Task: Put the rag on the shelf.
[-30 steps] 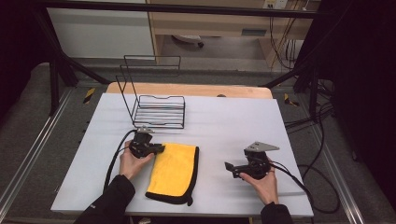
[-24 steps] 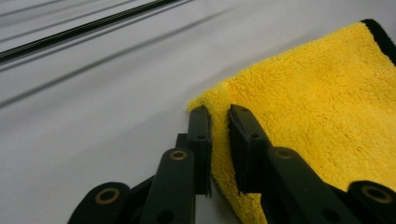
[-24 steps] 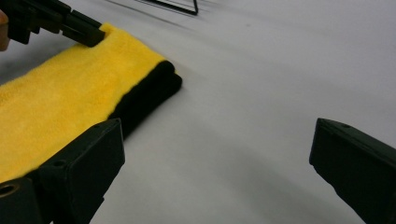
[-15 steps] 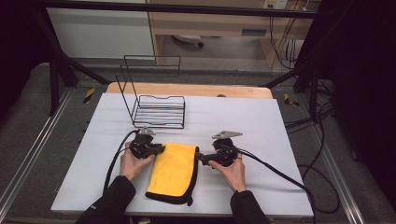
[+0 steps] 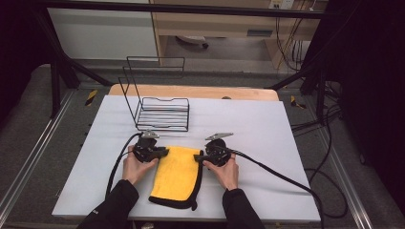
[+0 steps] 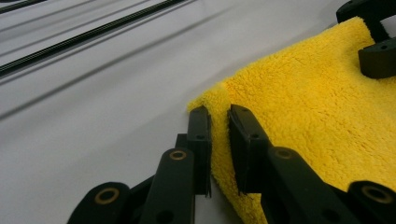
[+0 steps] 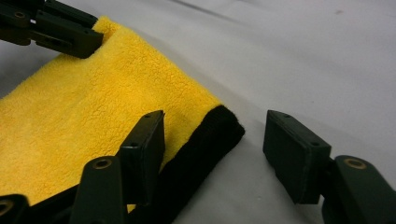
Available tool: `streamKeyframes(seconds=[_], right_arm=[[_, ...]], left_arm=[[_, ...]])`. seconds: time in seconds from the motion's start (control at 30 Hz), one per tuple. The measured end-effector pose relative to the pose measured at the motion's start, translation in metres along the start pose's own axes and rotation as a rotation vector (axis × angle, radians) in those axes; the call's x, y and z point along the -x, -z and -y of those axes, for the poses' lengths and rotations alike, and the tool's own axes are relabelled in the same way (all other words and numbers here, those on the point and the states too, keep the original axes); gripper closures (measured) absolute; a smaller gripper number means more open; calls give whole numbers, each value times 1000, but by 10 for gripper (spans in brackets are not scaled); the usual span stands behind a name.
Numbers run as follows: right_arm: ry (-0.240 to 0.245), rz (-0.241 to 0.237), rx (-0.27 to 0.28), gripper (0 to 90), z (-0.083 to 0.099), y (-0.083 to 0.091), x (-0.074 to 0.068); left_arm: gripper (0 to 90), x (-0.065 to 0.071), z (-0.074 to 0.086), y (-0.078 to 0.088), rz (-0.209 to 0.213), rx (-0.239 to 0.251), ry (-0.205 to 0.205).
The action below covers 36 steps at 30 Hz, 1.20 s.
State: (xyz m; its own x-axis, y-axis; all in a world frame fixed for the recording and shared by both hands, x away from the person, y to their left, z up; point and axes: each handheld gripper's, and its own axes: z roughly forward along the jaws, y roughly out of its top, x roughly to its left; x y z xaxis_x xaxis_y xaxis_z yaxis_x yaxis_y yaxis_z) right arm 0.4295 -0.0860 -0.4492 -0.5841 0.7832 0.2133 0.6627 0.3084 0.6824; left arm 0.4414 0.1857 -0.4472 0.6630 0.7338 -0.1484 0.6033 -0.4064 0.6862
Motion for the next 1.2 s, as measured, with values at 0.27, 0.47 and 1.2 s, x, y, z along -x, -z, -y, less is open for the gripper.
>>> streamKeyframes(seconds=[0.27, 0.47, 1.2], right_arm=[[-55, -32, -3, 609, 1, 0, -3], [-102, -66, -16, 734, 1, -2, -4], [-79, -135, 100, 791, -7, 24, -11]], left_arm=[[780, 0, 0, 0, 1, 1, -1], [780, -2, 0, 0, 12, 1, 6], [832, -2, -4, 40, 67, 119, 30]])
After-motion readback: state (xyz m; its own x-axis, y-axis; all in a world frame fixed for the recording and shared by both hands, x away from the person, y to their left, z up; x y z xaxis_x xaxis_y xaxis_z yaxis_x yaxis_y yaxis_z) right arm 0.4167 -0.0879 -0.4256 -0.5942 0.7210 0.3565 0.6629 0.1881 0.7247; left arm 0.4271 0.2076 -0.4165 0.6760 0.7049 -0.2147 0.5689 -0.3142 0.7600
